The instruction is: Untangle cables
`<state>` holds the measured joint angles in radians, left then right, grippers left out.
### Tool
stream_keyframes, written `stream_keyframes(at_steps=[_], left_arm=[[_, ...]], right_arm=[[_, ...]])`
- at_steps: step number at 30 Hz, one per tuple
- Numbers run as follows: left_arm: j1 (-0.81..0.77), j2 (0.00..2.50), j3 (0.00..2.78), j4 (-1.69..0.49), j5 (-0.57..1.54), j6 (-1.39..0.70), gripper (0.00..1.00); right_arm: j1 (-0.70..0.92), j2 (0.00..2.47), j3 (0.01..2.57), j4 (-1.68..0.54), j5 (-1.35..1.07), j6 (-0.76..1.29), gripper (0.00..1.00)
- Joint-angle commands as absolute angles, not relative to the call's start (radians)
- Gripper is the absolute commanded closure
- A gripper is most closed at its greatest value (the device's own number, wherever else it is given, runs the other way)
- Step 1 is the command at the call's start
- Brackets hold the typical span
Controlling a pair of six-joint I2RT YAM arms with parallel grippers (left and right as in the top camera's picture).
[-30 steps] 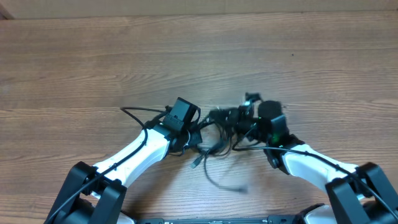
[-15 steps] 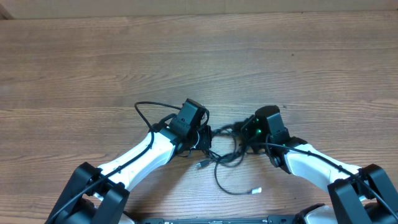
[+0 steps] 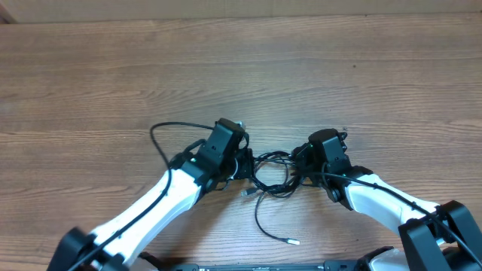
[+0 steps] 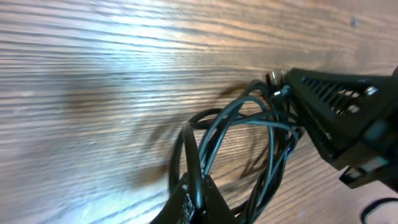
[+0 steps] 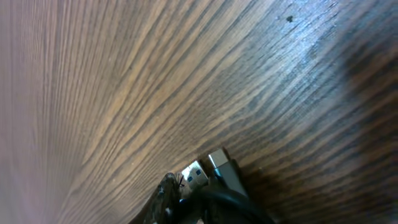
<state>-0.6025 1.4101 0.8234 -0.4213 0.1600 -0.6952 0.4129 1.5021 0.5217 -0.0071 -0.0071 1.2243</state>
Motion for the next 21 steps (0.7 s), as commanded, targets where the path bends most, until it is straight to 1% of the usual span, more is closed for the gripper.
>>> stream_keyframes(at_steps=[1,3,7,12,16,21], left_arm=[[-0.599,1.303,0.819,-0.461,-0.005,-0.741,0.96],[-0.582,1.219,0.819,-0.526,-0.109,-0.741,0.96],[-0.517,1.065,0.819,-0.641,-0.203,-0.741,0.96],[-0.391,0.880,0.819,-0.764,-0.213,-0.743,0.96],[-0.300,0.765,0.819,-0.847,-0.215,-0.809,0.96],[-0.195,0.663,0.819,-0.895,-0.244,-0.827,0.96]], right_arm=[[0.403,1.504,0.517,-0.018,0.045,1.198,0.87],[0.403,1.504,0.517,-0.019,0.052,1.199,0.87],[0.403,1.504,0.517,-0.019,0.052,1.199,0.87],[0.403,1.504,0.517,-0.018,0.052,1.199,0.87],[0.403,1.504,0.517,-0.018,0.052,1.199,0.87],[0.403,1.504,0.517,-0.022,0.052,1.199,0.87]])
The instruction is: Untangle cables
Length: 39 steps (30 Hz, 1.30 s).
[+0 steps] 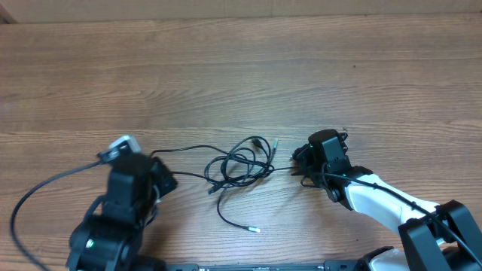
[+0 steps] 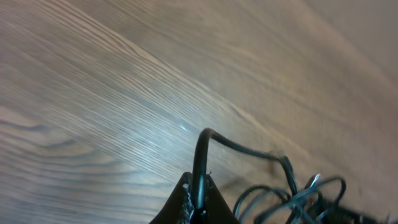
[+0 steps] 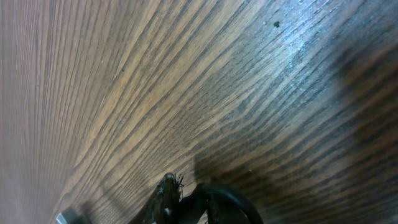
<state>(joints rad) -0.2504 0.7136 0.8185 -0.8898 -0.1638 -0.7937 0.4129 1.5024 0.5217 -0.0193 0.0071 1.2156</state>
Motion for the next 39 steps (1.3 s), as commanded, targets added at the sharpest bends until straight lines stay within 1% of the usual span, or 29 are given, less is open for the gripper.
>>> stream_keyframes(at_steps=[1,10,19,26,30,33,34,36,37,38,39], left_arm=[[-0.174,0.646,0.819,-0.901,-0.247,-0.827,0.96],[-0.002,0.575,0.839,-0.916,-0.244,-0.797,0.96],[0.138,0.575,1.043,-0.896,-0.247,-0.682,0.96],[0.159,0.575,1.229,-0.869,-0.255,-0.598,0.96],[0.159,0.575,1.289,-0.858,-0.299,-0.597,0.96],[0.159,0.575,1.312,-0.810,-0.311,-0.598,0.96],[0.159,0.575,1.314,-0.793,-0.307,-0.598,0.96],[0.159,0.576,1.314,-0.782,-0.270,-0.598,0.96],[0.159,0.578,1.313,-0.787,-0.249,-0.598,0.96],[0.159,0.581,1.312,-0.799,-0.221,-0.598,0.93],[0.159,0.585,1.311,-0.815,-0.202,-0.598,0.87]], right_arm=[[0.403,1.504,0.517,-0.023,0.052,1.199,0.87],[0.403,1.504,0.517,-0.029,0.052,1.199,0.87],[0.403,1.504,0.517,-0.031,0.052,1.200,0.87],[0.403,1.504,0.517,-0.028,0.054,1.200,0.87],[0.403,1.504,0.517,-0.030,0.059,1.200,0.87],[0.403,1.504,0.517,-0.031,0.067,1.203,0.87],[0.403,1.504,0.517,-0.030,0.070,1.203,0.85],[0.403,1.504,0.517,-0.028,0.069,1.203,0.73],[0.403,1.504,0.517,-0.028,0.068,1.203,0.66],[0.403,1.504,0.517,-0.028,0.066,1.203,0.56],[0.403,1.504,0.517,-0.028,0.066,1.203,0.48]])
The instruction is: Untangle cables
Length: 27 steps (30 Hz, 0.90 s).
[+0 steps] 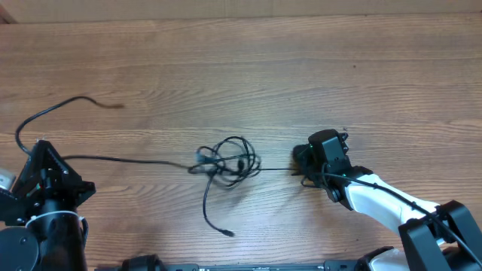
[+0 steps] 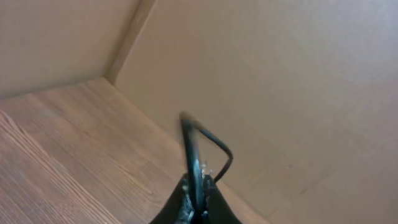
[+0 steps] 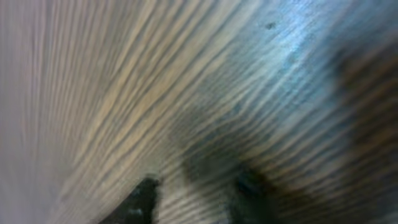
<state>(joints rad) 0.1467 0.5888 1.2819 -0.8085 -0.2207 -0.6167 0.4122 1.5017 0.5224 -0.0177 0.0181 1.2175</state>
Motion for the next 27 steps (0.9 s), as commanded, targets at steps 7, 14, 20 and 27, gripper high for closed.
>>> stream_keyframes(at_steps=[7,14,20,27], left_arm=[[0.159,0.622,1.271,-0.974,-0.090,-0.598,0.23],[0.159,0.678,1.183,-1.058,0.041,-0.598,0.00],[0.157,0.766,1.068,-1.050,0.323,-0.606,0.11],[0.157,0.911,0.926,-1.050,0.467,-0.745,0.22]], right_arm=[[0.403,1.504,0.517,-0.028,0.065,1.203,0.21],[0.403,1.504,0.517,-0.028,0.065,1.203,0.16],[0.403,1.504,0.517,-0.024,0.059,1.203,0.14],[0.403,1.504,0.517,-0.022,0.059,1.203,0.14]])
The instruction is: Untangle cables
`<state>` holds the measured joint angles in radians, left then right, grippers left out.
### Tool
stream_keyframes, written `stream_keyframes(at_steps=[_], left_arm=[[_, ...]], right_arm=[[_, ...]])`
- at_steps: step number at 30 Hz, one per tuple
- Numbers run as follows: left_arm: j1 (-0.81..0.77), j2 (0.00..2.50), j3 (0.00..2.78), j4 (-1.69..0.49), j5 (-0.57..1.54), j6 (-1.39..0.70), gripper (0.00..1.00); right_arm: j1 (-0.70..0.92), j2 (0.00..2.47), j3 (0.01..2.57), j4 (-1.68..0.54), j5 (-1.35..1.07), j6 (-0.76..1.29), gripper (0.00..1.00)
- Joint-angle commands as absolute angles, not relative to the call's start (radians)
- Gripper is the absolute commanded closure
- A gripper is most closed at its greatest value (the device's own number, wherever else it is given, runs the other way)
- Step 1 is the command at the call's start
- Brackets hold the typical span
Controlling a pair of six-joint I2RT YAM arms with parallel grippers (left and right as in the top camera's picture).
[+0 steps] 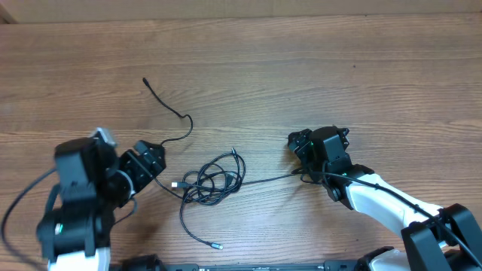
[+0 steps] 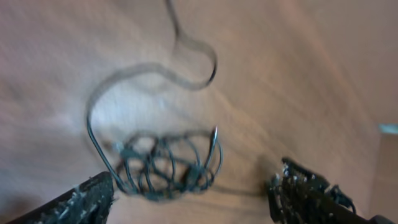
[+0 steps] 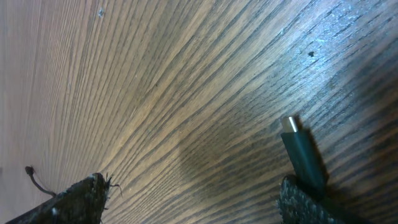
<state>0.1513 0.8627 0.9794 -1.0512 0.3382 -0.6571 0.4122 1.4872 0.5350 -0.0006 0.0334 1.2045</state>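
A knot of thin black cables (image 1: 215, 181) lies in the middle of the wooden table (image 1: 301, 68). One strand (image 1: 167, 105) curls away to the upper left, another (image 1: 267, 179) runs right to my right gripper (image 1: 301, 147). A loose end (image 1: 216, 245) trails toward the front. My left gripper (image 1: 151, 162) stands open just left of the knot, which shows ahead as the tangle (image 2: 165, 165) between its fingers (image 2: 87, 199). The left gripper (image 2: 193, 202) holds nothing. My right gripper (image 3: 193, 199) is open too, with a dark plug (image 3: 300, 152) lying by its right finger (image 3: 305, 202).
Bare wood table all around the knot. A back wall edge (image 1: 241, 16) runs along the far side. The right arm's white link (image 1: 376, 199) lies at the front right. The left arm's body (image 1: 75, 203) fills the front left corner.
My left gripper was shut on a cable at the far left edge; now it is open beside the knot. The cable lies loose on the table. The right gripper has opened.
Both grippers were shut on cables at the knot in the middle. The left one was then further left with its strand drawn out, then at the table's left edge with the strand stretched. Now both are open and the knot lies looser.
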Motion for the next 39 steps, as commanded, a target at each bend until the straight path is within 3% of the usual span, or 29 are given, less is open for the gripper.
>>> stream_keyframes(at_steps=[1,4,6,15,23,28,31,35,39], left_arm=[[0.157,0.939,0.903,-1.049,0.492,-0.783,0.28],[0.157,1.028,0.853,-1.048,0.555,-0.884,0.47],[0.157,1.090,0.830,-1.042,0.587,-0.915,0.53],[0.117,1.350,0.820,-0.962,0.688,-0.931,0.57],[-0.101,1.476,0.820,-0.659,0.683,-0.945,0.57],[-0.223,1.510,0.820,-0.548,0.568,-1.043,0.78],[-0.262,1.511,0.820,-0.548,0.517,-1.071,0.77],[-0.275,1.511,0.820,-0.573,0.500,-1.070,0.59],[-0.247,1.511,0.820,-0.612,0.476,-1.071,0.55]], right_arm=[[0.403,1.504,0.517,-0.021,0.059,1.203,0.13],[0.403,1.504,0.517,-0.021,0.059,1.203,0.13],[0.403,1.504,0.517,-0.021,0.059,1.203,0.13],[0.403,1.504,0.517,-0.014,0.059,1.203,0.12],[0.403,1.504,0.517,-0.013,0.059,1.203,0.10],[0.403,1.504,0.517,-0.014,0.059,1.203,0.08],[0.403,1.504,0.517,-0.014,0.059,1.203,0.07],[0.403,1.504,0.517,-0.014,0.059,1.203,0.07],[0.403,1.504,0.517,-0.014,0.059,1.203,0.06]])
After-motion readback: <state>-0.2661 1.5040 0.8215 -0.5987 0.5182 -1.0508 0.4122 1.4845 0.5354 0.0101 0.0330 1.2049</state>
